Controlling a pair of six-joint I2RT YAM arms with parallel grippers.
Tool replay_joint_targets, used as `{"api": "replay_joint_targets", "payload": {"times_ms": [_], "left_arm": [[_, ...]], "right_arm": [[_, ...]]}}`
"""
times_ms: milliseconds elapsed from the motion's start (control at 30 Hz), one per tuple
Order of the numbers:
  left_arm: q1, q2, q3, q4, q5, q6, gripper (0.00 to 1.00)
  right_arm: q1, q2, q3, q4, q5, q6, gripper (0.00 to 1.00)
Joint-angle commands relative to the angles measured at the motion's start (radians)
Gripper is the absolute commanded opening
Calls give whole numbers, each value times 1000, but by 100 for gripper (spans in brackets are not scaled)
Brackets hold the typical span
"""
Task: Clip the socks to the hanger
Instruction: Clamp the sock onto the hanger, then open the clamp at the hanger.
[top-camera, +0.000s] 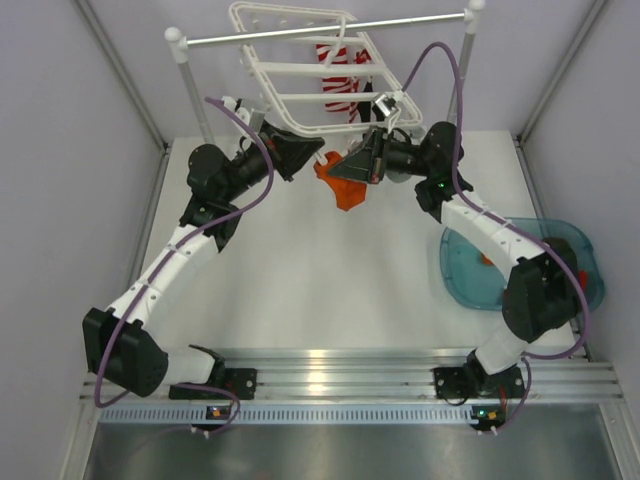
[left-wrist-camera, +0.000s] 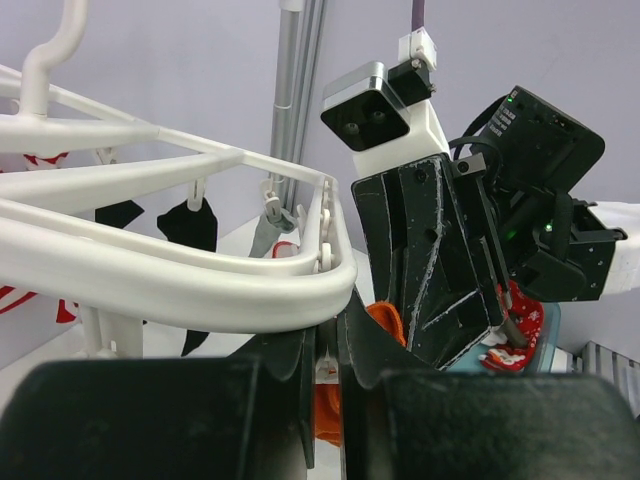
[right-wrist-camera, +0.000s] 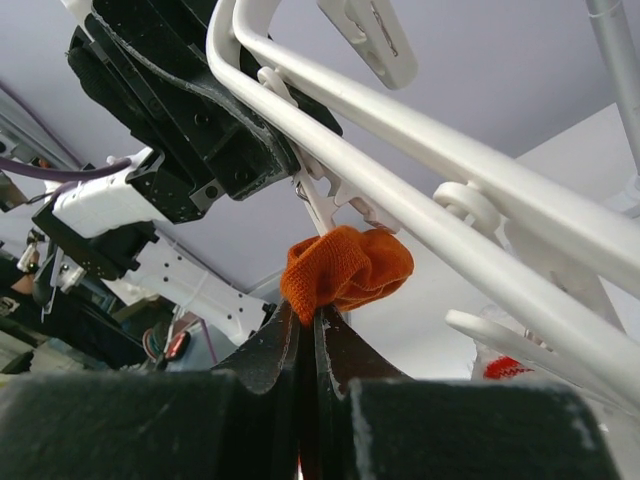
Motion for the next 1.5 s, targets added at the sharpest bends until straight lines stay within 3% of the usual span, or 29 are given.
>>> {"api": "replay_joint_targets", "payload": {"times_ms": [0,133,267,367,500,967,1233,1467], "left_arm": [[0,13,15,2,46,-2,0],[0,9,19,-15,47,-1,8],[0,-1,21,-38,38,15,33],[0,-13,21,-43,37,13,46],[2,-59,16,-62,35,7,53],[71,-300,-77,-250,-140,12,58],[161,-279,-57,-317,-121,56,59],[161,-225,-59,-222,-112,72,54]], "right_arm": [[21,-13,54,59,-10,-7,0],[21,-13,62,49,-10,-18,0],[19,-23,66,30,-15,-34,0],[18,-31,75,-22,-18,-71,0],[2,-34,76,-59,-18,-100,0],[-53,-59,88,-186,-45,-199,0],[-58,-59,91,-198,-51,-209,0],[-59,-56,94,-203,-59,-212,0]]}}
